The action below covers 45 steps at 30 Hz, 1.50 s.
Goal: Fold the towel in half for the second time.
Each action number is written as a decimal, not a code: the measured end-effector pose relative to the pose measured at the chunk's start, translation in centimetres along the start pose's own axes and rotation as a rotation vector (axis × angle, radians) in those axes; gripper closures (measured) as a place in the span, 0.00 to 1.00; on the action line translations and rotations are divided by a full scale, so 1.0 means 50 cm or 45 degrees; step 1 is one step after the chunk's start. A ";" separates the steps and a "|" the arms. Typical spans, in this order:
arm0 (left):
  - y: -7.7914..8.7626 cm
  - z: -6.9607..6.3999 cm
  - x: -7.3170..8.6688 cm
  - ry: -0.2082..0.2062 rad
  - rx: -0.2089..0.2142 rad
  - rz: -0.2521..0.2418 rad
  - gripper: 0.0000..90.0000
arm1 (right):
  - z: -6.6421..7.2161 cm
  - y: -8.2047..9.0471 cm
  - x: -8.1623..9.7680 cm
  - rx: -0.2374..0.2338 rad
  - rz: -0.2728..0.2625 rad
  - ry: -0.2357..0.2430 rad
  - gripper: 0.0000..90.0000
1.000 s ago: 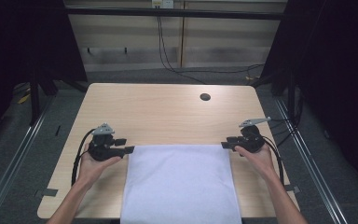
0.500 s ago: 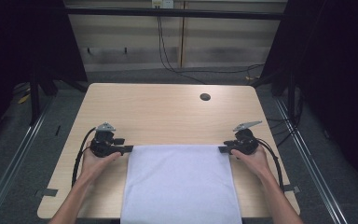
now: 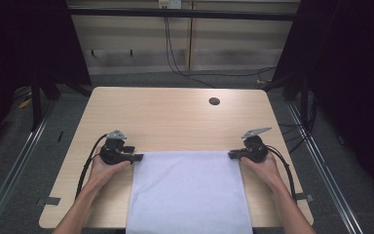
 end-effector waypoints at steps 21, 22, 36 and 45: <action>0.007 -0.019 -0.011 -0.022 0.066 -0.024 0.94 | -0.008 0.005 -0.008 -0.037 -0.053 -0.058 0.95; 0.011 -0.018 -0.016 -0.013 0.073 -0.039 0.94 | -0.007 0.007 -0.014 -0.037 -0.069 -0.059 0.95; 0.041 -0.001 -0.084 0.003 0.024 -0.172 0.94 | -0.015 0.042 -0.086 -0.037 -0.179 -0.023 0.96; 0.045 0.012 -0.128 0.001 -0.010 -0.209 0.94 | -0.027 0.061 -0.126 -0.021 -0.228 -0.029 0.96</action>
Point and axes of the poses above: each handheld gripper's, and its own axes: y roughly backward along the jaws, x roughly out of its underside, z roughly to its left, the point moved 7 cm from there along -y, roughly forward along the jaws, and after that the axes turned 8 degrees about -z, right-handed, at the moved point
